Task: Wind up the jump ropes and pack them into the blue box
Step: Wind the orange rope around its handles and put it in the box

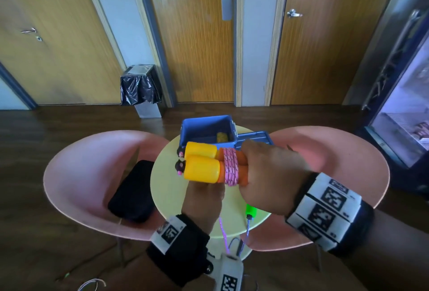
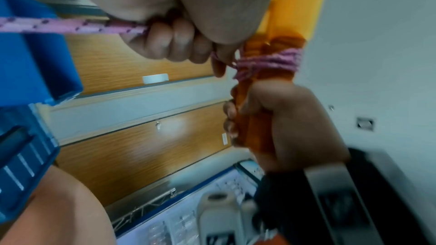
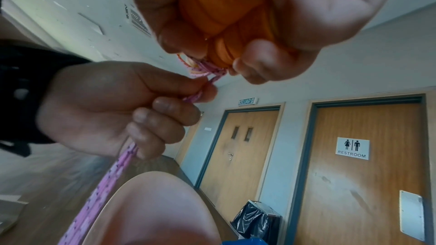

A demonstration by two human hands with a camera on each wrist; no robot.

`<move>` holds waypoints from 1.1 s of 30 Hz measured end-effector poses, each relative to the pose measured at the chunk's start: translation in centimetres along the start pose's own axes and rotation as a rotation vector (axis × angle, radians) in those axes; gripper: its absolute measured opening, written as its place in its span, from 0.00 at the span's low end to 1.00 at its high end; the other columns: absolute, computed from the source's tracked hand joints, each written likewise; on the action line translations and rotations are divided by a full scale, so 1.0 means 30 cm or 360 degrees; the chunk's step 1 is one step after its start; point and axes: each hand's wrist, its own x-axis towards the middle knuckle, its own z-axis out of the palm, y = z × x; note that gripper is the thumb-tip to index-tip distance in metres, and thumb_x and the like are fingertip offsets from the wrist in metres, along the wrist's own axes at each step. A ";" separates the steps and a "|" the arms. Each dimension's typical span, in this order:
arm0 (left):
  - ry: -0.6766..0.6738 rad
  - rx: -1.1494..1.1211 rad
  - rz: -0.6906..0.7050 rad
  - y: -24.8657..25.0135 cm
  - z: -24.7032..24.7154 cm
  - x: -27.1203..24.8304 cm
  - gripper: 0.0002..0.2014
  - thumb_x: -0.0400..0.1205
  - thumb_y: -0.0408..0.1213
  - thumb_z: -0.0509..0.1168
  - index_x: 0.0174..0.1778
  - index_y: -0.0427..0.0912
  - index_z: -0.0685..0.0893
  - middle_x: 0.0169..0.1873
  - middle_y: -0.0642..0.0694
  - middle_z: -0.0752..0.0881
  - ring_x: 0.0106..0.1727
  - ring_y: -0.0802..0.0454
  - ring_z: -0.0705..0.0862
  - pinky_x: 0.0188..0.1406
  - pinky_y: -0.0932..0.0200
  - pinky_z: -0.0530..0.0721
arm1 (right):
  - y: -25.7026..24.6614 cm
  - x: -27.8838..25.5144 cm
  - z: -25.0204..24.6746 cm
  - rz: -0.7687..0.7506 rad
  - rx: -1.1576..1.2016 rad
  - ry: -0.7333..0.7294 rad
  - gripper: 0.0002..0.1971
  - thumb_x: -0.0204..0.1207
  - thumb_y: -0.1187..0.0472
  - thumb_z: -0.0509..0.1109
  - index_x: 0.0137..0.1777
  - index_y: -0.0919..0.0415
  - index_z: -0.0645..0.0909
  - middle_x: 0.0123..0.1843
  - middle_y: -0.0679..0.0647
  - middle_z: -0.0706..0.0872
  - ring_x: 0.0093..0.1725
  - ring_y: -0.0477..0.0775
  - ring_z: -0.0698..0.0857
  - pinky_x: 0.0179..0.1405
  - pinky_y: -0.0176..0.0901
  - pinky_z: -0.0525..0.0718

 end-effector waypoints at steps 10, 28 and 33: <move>-0.0269 0.0194 -0.0052 0.013 0.033 -0.076 0.16 0.88 0.32 0.57 0.37 0.38 0.85 0.29 0.49 0.88 0.33 0.57 0.85 0.46 0.57 0.84 | 0.015 0.058 0.029 0.0156 -0.0142 -0.0030 0.27 0.69 0.44 0.73 0.61 0.56 0.69 0.54 0.52 0.82 0.51 0.60 0.86 0.40 0.46 0.77; -0.1230 0.1991 0.0915 0.105 -0.099 0.142 0.16 0.80 0.58 0.57 0.55 0.58 0.84 0.49 0.56 0.88 0.52 0.56 0.84 0.50 0.53 0.81 | 0.031 0.056 0.155 -0.0263 -0.0676 -0.0773 0.06 0.70 0.62 0.72 0.46 0.54 0.82 0.43 0.49 0.87 0.45 0.58 0.89 0.40 0.44 0.83; -0.1372 0.1590 0.0690 0.117 -0.104 0.210 0.18 0.78 0.60 0.62 0.48 0.52 0.89 0.41 0.54 0.90 0.44 0.59 0.87 0.46 0.49 0.83 | 0.047 0.017 0.111 -0.0382 -0.0802 -0.0820 0.09 0.68 0.62 0.73 0.48 0.55 0.83 0.42 0.48 0.86 0.40 0.55 0.88 0.32 0.41 0.78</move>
